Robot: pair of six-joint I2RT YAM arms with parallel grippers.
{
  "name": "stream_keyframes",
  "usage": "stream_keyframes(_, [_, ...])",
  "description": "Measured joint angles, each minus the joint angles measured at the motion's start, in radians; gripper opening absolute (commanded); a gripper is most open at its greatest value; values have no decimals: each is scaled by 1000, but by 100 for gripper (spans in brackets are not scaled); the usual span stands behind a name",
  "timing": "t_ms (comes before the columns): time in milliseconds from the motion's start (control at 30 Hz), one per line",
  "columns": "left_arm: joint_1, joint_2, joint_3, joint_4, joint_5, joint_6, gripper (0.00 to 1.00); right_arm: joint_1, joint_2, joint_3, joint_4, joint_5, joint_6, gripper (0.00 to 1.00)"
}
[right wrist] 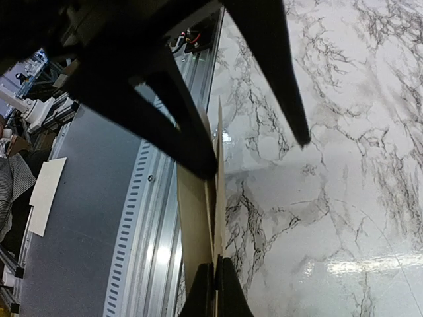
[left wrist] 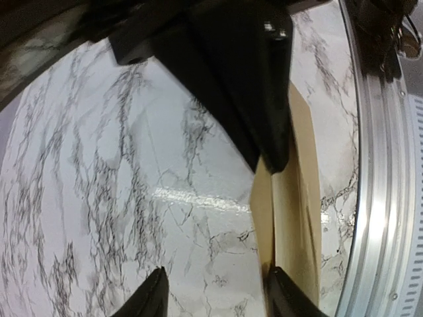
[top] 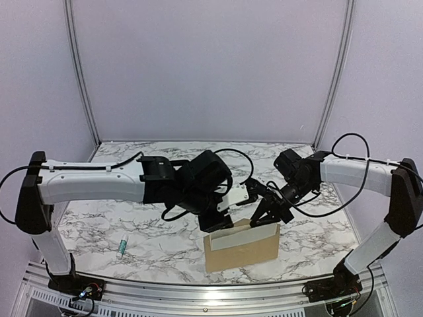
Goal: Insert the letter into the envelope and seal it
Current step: Place the 1/4-folded letter in the envelope.
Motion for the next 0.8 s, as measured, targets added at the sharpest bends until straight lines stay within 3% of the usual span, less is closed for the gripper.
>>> stream_keyframes(100, [0, -129, -145, 87, -56, -21, 68, -1, -25, -18, 13, 8, 0, 0])
stream_keyframes(133, [0, -187, -207, 133, -76, -40, 76, -2, -35, -25, 18, 8, 0, 0])
stream_keyframes(167, [0, -237, -259, 171, -94, -52, 95, -5, -45, -31, 23, 9, 0, 0])
stream_keyframes(200, [0, -279, -309, 217, -110, -66, 98, -8, -56, -36, 29, 9, 0, 0])
stream_keyframes(433, [0, -566, -819, 703, -208, -287, 99, -56, -114, -51, 61, -14, 0, 0])
stream_keyframes(600, [0, -569, -1047, 971, -245, -435, 99, -109, -119, -41, 52, -41, 0, 0])
stream_keyframes(733, [0, -516, -1057, 1118, -271, -504, 78, -144, -126, -15, 49, -50, 5, 0])
stream_keyframes(800, [1, -491, -1056, 1181, -254, -493, 72, -164, -128, 2, 48, -61, 13, 0])
